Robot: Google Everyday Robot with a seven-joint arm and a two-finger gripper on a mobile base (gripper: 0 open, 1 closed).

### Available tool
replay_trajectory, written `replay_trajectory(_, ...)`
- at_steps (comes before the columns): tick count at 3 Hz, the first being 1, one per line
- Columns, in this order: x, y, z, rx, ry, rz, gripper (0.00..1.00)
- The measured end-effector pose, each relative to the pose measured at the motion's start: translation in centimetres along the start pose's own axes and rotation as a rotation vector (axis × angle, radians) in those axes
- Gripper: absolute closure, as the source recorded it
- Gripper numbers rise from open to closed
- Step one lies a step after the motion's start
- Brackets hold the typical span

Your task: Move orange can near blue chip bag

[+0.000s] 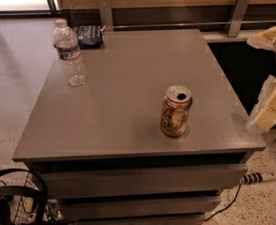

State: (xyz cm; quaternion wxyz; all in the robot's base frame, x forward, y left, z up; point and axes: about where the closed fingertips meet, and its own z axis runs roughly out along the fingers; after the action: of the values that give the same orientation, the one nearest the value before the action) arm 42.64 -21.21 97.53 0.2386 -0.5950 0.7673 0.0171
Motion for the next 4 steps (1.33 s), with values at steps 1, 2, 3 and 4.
replay_trajectory(1,1.0,1.0,1.3,-0.013,-0.160,0.005,0.00)
replay_trajectory(2,-0.7,1.2,3.2,-0.018,-0.417,-0.006,0.00)
replay_trajectory(3,-3.0,0.7,3.4,-0.020,-0.616,-0.002,0.00)
replay_trajectory(4,-5.8,0.4,4.3,-0.050,-0.795,0.004,0.00)
